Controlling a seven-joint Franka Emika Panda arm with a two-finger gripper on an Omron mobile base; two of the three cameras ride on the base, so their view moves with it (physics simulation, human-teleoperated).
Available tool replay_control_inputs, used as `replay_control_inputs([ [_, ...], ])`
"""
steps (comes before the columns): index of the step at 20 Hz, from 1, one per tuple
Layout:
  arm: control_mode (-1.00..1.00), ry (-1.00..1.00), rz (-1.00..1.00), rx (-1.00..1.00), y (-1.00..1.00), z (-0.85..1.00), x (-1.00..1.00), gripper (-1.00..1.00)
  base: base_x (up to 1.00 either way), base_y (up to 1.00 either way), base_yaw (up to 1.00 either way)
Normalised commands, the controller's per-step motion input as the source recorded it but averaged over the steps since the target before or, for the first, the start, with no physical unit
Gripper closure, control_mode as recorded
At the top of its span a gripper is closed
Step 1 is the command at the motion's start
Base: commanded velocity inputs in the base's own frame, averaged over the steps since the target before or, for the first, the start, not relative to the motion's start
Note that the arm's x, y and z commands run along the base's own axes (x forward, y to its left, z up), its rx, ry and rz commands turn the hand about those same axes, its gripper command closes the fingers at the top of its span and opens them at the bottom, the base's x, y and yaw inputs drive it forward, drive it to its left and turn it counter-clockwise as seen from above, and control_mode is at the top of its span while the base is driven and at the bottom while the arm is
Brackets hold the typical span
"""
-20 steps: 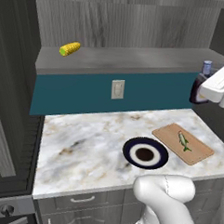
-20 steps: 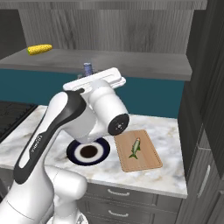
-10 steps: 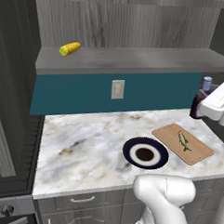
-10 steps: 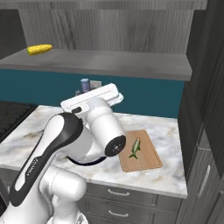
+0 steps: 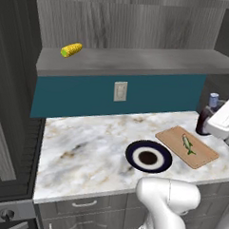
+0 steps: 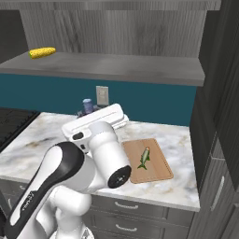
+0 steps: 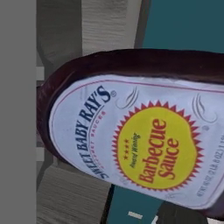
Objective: Pick the fish from the plate and place it on the cutting board. Then pick the condiment bottle from the cabinet and place it next to the cutting board.
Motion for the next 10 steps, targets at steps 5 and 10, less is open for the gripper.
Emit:
replay_control_inputs([
  [5, -1.00, -0.01, 0.00, -0.02, 0.00, -0.25, -0.27, 1.00, 0.00, 0.00, 0.00],
  [10, -1.00, -0.03, 0.00, -0.02, 0.00, -0.25, -0.22, 1.00, 0.00, 0.00, 0.00],
])
